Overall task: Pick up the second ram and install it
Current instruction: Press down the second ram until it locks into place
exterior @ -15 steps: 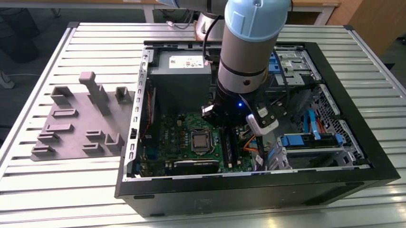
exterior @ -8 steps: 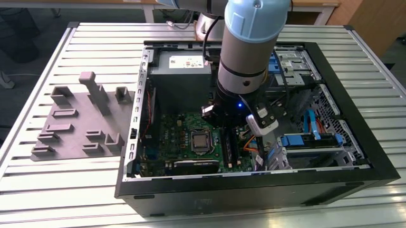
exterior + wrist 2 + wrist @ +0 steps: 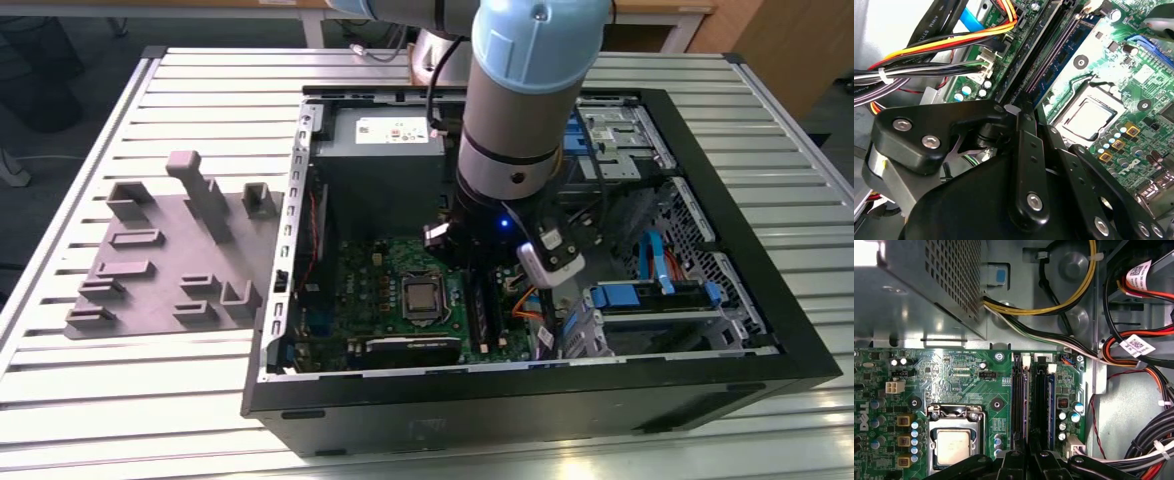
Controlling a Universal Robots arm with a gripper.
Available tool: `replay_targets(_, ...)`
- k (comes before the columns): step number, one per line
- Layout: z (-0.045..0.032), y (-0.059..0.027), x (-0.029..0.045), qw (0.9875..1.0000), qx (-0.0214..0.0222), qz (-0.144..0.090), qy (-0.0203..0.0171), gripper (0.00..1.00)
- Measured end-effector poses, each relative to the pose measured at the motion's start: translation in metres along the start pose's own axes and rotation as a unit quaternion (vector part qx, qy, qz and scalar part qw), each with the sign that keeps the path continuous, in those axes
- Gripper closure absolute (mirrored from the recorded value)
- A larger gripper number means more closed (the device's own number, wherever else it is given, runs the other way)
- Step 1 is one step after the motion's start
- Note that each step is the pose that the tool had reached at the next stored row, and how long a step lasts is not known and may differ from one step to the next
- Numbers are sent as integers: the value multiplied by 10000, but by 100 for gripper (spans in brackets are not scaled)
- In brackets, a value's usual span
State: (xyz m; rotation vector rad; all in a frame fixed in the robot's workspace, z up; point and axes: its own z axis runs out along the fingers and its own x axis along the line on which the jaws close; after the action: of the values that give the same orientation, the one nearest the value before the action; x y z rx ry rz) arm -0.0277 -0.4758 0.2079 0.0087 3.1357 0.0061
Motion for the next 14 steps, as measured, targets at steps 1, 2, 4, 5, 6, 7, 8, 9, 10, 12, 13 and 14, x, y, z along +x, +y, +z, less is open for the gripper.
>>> replay_targets(1,5,0,0,10000,0,0,0,86)
replay_targets(2,10,0,0,10000,0,0,0,86)
replay_targets(4,22,0,0,10000,0,0,0,86)
replay_targets(5,28,0,0,10000,0,0,0,86)
replay_targets(6,29,0,0,10000,1,0,0,86)
replay_targets(7,29,0,0,10000,3,0,1,86)
replay_targets(8,29,0,0,10000,4,0,0,86)
replay_targets(9,29,0,0,10000,5,0,0,86)
replay_targets(10,29,0,0,10000,6,0,0,86)
replay_targets(12,29,0,0,10000,8,0,0,86)
replay_targets(13,29,0,0,10000,9,0,0,86)
replay_targets(14,29,0,0,10000,10,0,0,85)
